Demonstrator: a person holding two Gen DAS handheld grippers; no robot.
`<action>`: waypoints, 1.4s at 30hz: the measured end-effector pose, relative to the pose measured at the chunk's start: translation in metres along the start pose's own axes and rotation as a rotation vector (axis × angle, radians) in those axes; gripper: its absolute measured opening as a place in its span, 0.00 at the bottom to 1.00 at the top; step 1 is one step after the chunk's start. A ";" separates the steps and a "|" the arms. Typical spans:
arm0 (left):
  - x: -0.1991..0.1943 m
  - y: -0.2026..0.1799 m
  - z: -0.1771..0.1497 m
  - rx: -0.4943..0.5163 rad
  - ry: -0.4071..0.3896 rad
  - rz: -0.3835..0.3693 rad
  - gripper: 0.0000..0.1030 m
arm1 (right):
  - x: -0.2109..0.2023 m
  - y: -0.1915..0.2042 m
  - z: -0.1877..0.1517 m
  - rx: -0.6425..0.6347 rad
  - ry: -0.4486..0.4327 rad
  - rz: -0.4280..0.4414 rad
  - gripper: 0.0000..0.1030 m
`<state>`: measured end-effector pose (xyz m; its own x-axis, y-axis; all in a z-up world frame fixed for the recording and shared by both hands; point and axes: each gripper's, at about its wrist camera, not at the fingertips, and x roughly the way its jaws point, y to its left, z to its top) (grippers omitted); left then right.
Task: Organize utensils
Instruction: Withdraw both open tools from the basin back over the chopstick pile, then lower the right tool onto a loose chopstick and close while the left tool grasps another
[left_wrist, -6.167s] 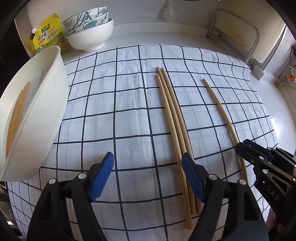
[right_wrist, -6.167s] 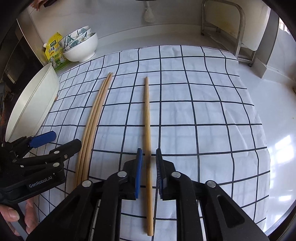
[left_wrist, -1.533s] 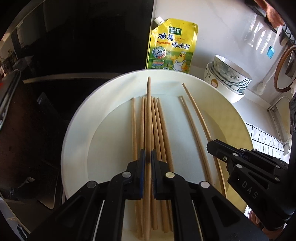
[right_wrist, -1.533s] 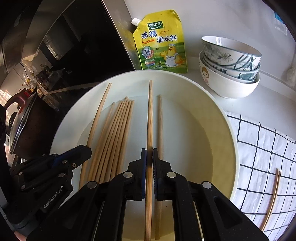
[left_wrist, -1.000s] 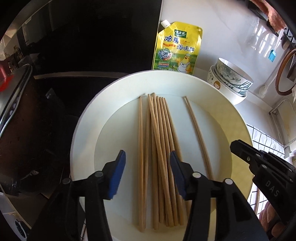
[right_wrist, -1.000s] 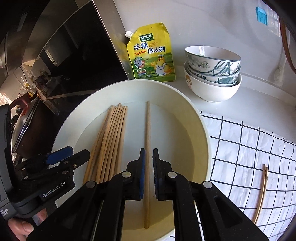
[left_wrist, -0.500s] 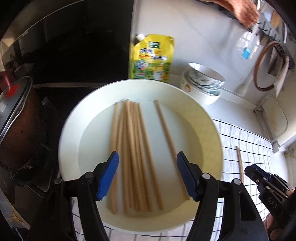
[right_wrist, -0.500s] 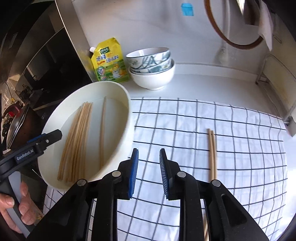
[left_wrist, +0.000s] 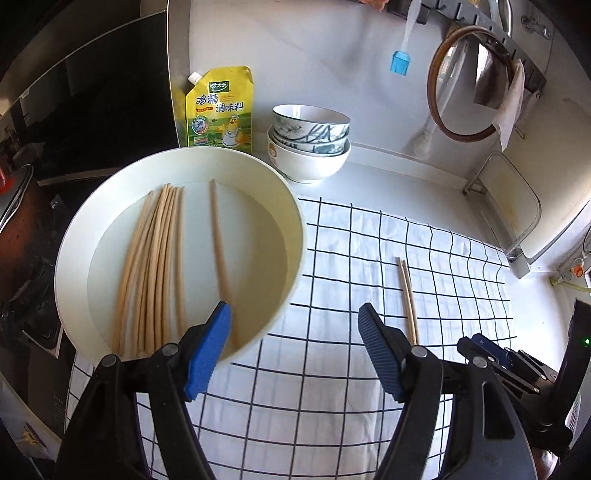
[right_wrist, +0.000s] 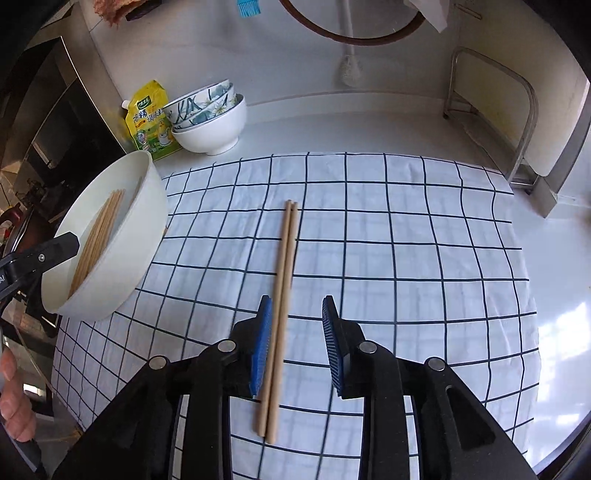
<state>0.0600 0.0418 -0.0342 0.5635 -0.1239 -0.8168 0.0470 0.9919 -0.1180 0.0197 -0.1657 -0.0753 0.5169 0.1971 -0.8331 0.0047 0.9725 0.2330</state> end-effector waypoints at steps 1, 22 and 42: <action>0.000 -0.007 -0.004 0.001 0.007 -0.001 0.68 | 0.002 -0.004 -0.002 -0.004 0.005 0.003 0.26; 0.018 -0.036 -0.035 0.070 0.032 0.014 0.70 | 0.029 0.001 -0.028 -0.020 0.019 0.073 0.26; 0.042 -0.031 -0.044 0.093 0.077 -0.017 0.70 | 0.041 0.025 -0.041 -0.094 0.007 -0.037 0.26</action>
<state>0.0456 0.0045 -0.0899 0.4967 -0.1389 -0.8567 0.1347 0.9875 -0.0819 0.0062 -0.1285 -0.1238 0.5120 0.1612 -0.8437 -0.0568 0.9864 0.1539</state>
